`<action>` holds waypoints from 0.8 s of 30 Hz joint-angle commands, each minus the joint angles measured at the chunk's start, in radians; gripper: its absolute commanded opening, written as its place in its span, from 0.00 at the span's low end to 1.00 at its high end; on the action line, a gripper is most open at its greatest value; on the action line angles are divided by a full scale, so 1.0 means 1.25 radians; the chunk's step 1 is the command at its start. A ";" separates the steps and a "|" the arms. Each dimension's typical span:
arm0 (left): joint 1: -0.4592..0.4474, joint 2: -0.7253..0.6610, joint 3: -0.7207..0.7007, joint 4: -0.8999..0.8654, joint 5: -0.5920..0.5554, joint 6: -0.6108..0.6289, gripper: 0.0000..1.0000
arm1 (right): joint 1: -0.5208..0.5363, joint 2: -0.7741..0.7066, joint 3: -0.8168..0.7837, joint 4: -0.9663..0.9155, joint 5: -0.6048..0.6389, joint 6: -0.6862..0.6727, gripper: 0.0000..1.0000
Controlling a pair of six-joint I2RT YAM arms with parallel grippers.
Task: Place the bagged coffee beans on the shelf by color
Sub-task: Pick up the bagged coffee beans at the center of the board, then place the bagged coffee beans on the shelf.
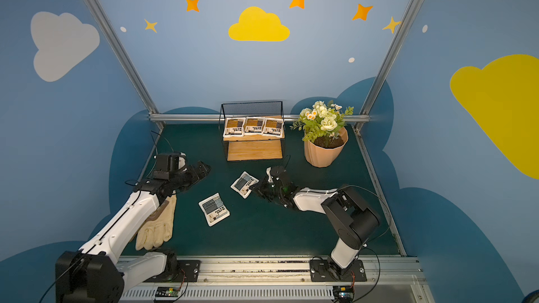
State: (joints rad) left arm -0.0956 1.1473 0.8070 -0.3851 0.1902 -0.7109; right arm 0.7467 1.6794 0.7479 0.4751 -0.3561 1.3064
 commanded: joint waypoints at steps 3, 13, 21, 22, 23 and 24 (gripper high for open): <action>0.010 0.013 -0.015 -0.026 0.020 0.012 1.00 | -0.008 0.018 0.061 0.053 0.119 0.020 0.00; 0.014 0.046 -0.007 -0.024 0.029 0.018 1.00 | -0.016 0.228 0.232 0.196 0.222 0.073 0.00; 0.015 0.058 -0.020 -0.017 0.091 0.020 1.00 | -0.024 0.404 0.411 0.221 0.292 0.148 0.00; 0.015 0.057 -0.024 -0.017 0.093 0.020 1.00 | -0.026 0.425 0.431 0.220 0.300 0.161 0.00; 0.016 0.055 -0.026 -0.019 0.093 0.021 1.00 | -0.029 0.444 0.454 0.218 0.305 0.168 0.00; 0.014 0.053 -0.026 -0.021 0.092 0.023 1.00 | -0.028 0.458 0.470 0.213 0.313 0.176 0.00</action>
State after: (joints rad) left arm -0.0803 1.2152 0.7872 -0.4038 0.2806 -0.6998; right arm 0.7200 2.2131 1.2819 0.7036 -0.0174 1.4788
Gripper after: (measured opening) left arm 0.999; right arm 0.054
